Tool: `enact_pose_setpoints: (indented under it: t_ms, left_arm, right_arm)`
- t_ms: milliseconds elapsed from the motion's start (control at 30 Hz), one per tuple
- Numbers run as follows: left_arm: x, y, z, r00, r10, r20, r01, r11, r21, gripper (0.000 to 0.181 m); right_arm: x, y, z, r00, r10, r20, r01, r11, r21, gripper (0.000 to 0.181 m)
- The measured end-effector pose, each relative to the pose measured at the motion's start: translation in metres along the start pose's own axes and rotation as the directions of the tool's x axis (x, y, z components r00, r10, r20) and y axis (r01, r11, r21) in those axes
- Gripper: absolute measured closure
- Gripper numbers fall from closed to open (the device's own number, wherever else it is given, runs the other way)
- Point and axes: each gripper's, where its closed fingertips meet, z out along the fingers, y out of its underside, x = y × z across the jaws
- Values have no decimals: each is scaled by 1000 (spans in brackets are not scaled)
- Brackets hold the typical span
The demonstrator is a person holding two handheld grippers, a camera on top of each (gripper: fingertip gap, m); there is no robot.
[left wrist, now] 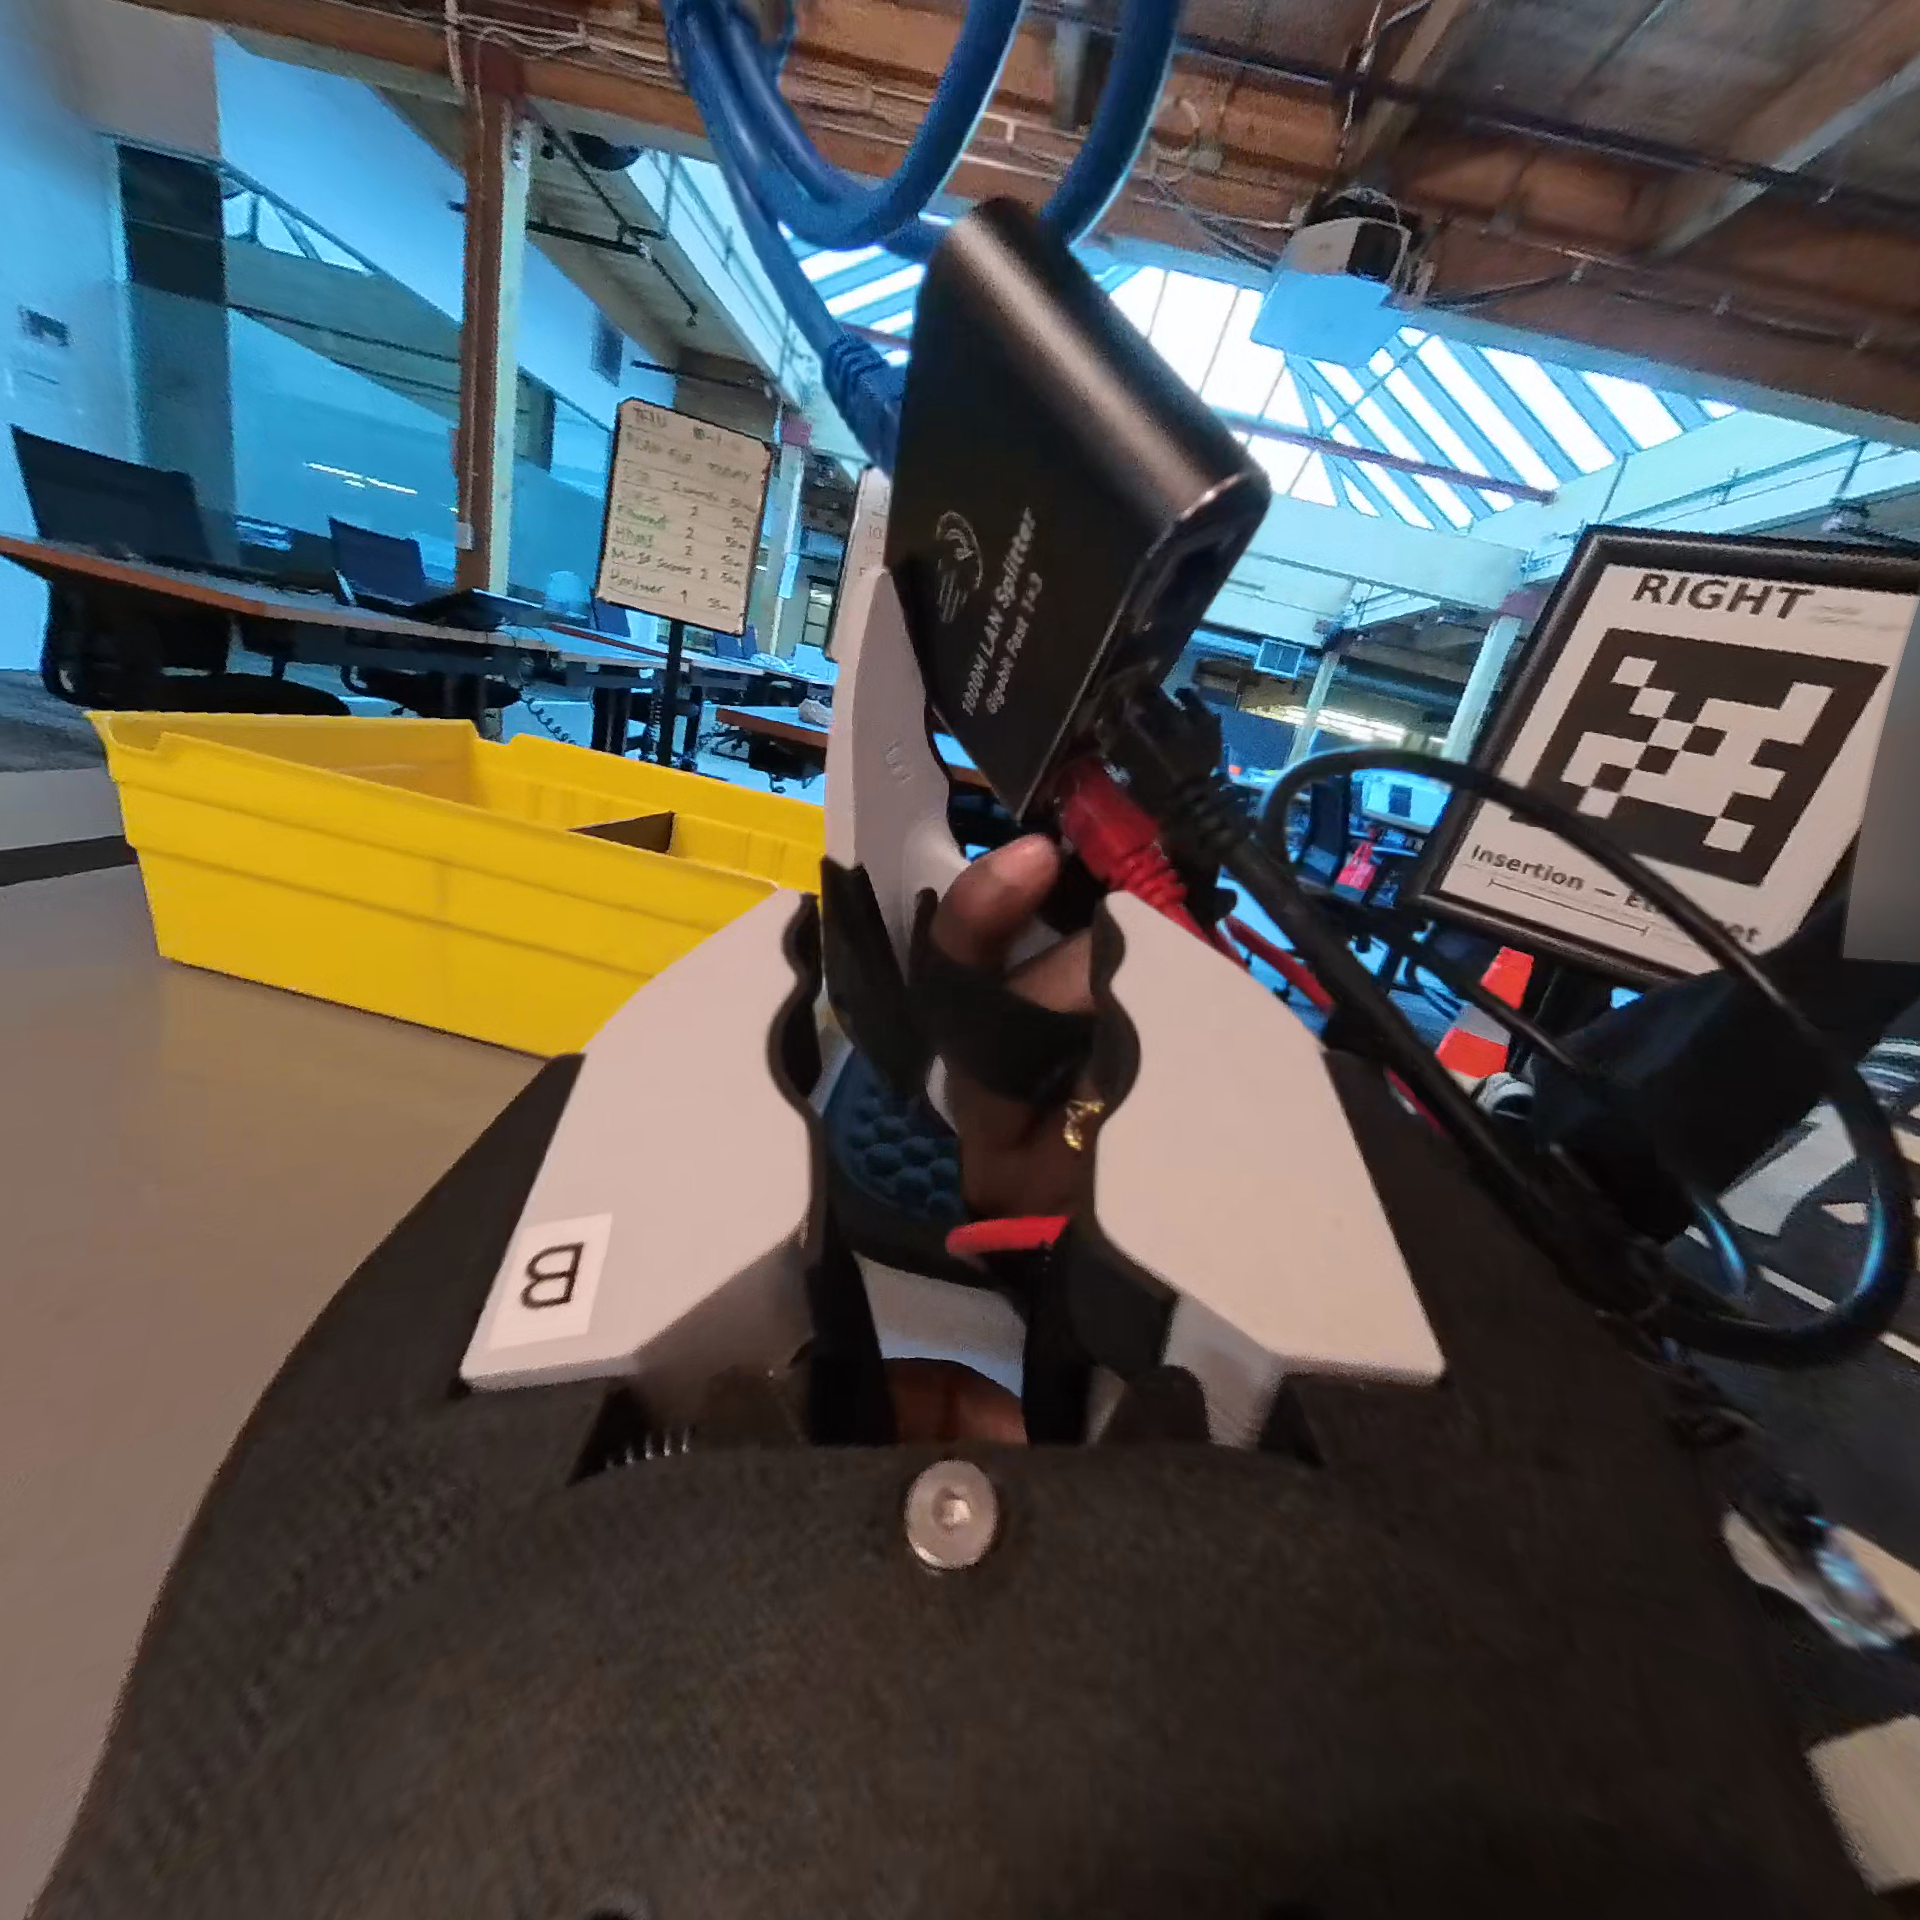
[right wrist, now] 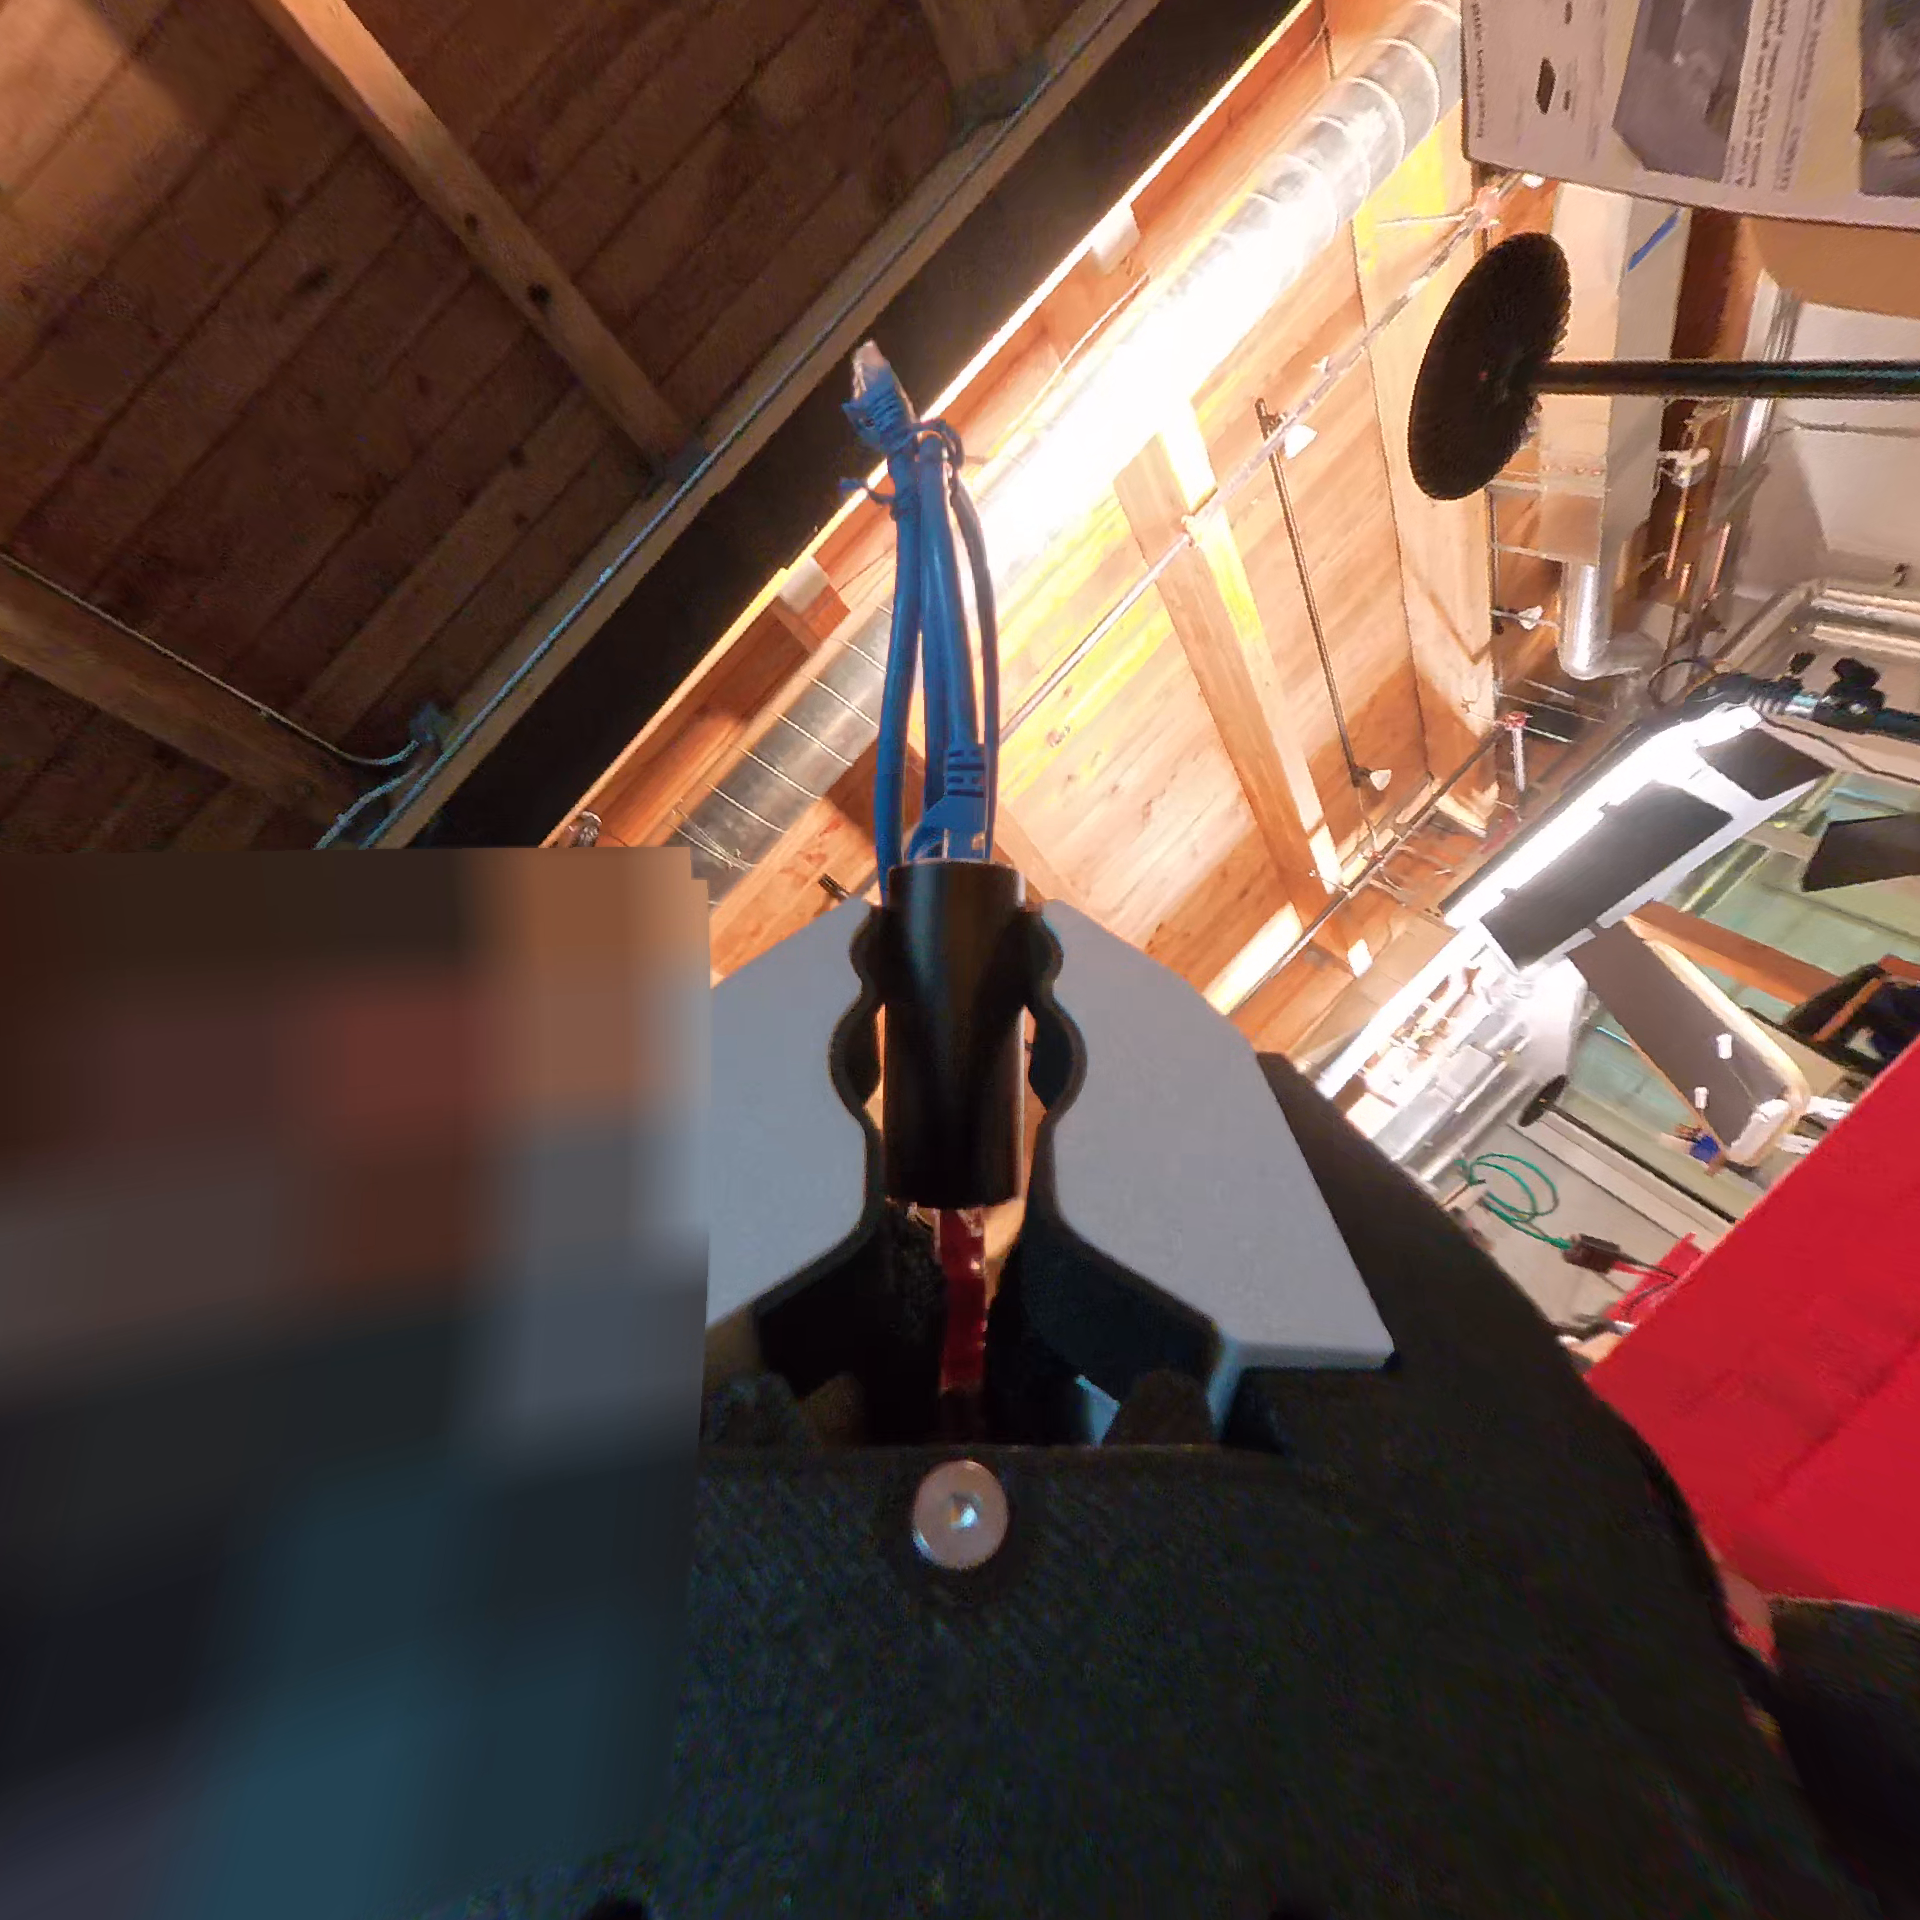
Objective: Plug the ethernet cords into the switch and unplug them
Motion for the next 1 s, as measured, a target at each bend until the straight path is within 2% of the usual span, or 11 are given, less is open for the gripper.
enact_pose_setpoints:
  t_ms: [267,400,600,633,667,733,933,1000]
  left_arm:
    - [4,-8,0,989,-123,-78,129,989,78,119]
    - [1,-7,5,993,-99,-57,104,991,81,119]
    - [12,-16,4,963,-204,-173,230,963,141,123]
    - [16,-21,2,948,-230,-219,267,951,157,117]
    - [19,-21,2,934,-256,-248,298,943,149,120]
    - [14,-11,8,944,-260,-202,284,954,100,116]
    - [12,-24,5,974,-164,-157,195,958,212,121]
    - [20,-32,1,965,-152,-215,206,945,255,140]
  right_arm:
    - [-6,-8,5,997,58,44,-61,995,73,156]
    - [-5,-8,8,996,70,59,-74,994,80,158]
    - [-10,-5,10,995,71,77,-77,994,74,157]
    - [-8,-5,10,995,68,67,-73,995,74,158]
    - [-7,-4,10,995,72,65,-77,995,71,158]
    - [-3,-3,8,994,92,58,-96,993,74,155]
    - [2,6,5,999,37,34,-38,998,46,157]
    - [2,9,3,1000,-14,20,14,1000,18,157]
